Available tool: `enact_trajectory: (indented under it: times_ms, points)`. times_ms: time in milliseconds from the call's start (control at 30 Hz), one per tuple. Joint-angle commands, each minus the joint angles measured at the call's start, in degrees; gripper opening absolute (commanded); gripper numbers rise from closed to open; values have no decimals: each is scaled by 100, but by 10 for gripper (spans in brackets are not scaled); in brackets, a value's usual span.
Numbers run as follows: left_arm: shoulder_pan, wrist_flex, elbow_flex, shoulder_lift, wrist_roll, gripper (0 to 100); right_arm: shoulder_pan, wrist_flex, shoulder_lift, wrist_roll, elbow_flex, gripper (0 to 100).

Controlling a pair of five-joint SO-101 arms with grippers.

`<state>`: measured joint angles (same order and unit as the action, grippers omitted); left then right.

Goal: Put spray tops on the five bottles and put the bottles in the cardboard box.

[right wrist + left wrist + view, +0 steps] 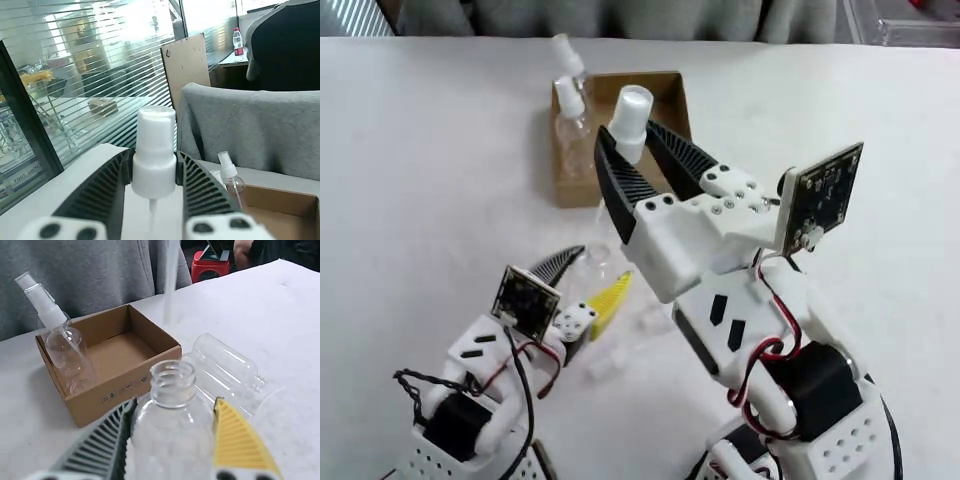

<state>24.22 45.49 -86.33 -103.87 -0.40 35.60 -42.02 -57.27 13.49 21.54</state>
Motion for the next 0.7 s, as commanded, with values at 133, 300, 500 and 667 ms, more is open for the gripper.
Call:
enact_trajectory:
  times_ms: [133,300,500,667]
  points:
    - [-66,-167,26,-84,-62,102,31,92,-110,53,457,15]
    - [-75,-167,26,-84,-62,102,31,75,-110,70,580,15]
    - [-75,-167,26,-84,-62,102,31,92,-207,70,870,15]
    - [-75,-167,26,-84,-62,102,31,321,-769,35,1626,15]
